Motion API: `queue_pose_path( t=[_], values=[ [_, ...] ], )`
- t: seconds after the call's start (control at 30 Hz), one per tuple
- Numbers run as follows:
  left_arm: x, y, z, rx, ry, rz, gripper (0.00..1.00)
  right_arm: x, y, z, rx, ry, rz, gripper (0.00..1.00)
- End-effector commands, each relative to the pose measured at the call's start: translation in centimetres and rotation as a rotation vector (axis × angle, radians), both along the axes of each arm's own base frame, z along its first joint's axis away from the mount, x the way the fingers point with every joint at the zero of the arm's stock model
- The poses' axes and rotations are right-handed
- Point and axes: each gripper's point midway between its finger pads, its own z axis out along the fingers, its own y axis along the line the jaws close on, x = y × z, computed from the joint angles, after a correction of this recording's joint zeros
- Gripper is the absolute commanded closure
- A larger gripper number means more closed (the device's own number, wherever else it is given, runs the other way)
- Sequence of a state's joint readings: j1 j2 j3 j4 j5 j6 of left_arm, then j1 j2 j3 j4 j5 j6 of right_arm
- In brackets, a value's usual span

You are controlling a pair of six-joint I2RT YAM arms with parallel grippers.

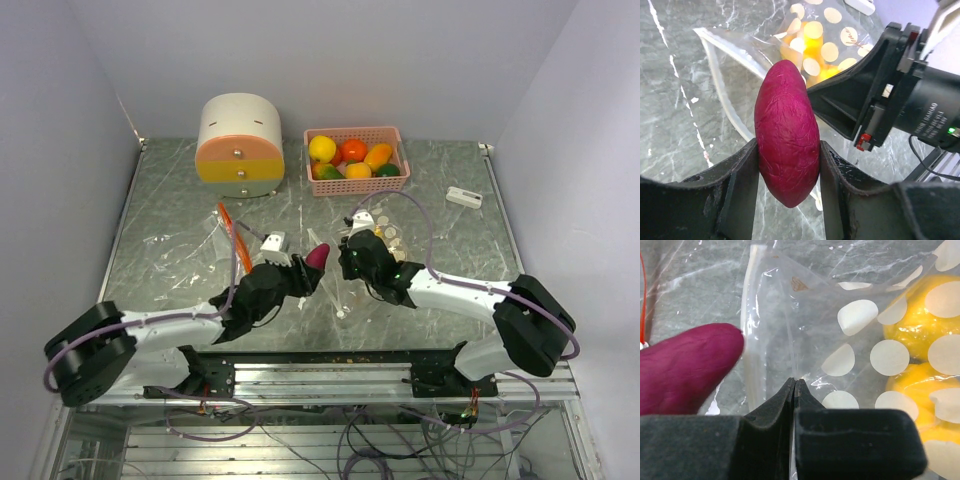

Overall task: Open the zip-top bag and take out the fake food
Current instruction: Pick up the fake vegetable from the zipper food storage bag.

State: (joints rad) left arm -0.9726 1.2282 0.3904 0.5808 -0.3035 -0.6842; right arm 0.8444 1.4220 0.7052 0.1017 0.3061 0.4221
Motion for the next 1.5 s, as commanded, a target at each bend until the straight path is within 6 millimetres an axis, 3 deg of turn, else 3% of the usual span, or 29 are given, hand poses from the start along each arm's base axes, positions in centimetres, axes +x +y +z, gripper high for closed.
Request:
queue_pose_path(
  t=[0.0,0.27,0.43,0.57,0.8,1.0,1.07,1.27,1.47],
  values=[
    [-0.9,2.2,-0.2,0.057,-0.006,0.020,0.69,0.3,0.5,1.7,0.059,-0.044,0.023,0.99],
    [-1.2,3.0,1.1,0.023,-0.105,0.005,0.74,-1.3,2.7,8.1,0.322,-0.176,0.158,0.53],
    [-1.0,3.0,1.9,-0.027,-0.145,0.016,0.71,-1.9,3.6,10.4,0.550,-0.146,0.211,0.24],
    [-0.9,3.0,2.8,-0.053,-0.179,0.017,0.70,-2.5,4.8,10.7,0.739,-0.058,0.275,0.16],
    [-1.2,2.8,4.3,-0.098,-0.226,-0.006,0.69,-2.9,6.7,10.7,0.837,0.012,0.336,0.07],
    [-1.4,2.6,4.9,-0.130,-0.248,-0.020,0.69,-3.4,8.4,11.1,0.927,0.069,0.408,0.06],
    [-1.3,2.5,4.8,-0.111,-0.244,-0.018,0.68,-3.7,8.7,11.4,0.967,0.083,0.433,0.10],
    [-1.1,2.2,5.0,-0.114,-0.253,-0.025,0.64,-3.6,9.1,11.6,0.999,0.093,0.439,0.39],
    [-1.0,2.6,4.2,-0.103,-0.235,-0.003,0.50,-2.5,8.4,11.1,0.945,0.072,0.375,0.68]
  ],
)
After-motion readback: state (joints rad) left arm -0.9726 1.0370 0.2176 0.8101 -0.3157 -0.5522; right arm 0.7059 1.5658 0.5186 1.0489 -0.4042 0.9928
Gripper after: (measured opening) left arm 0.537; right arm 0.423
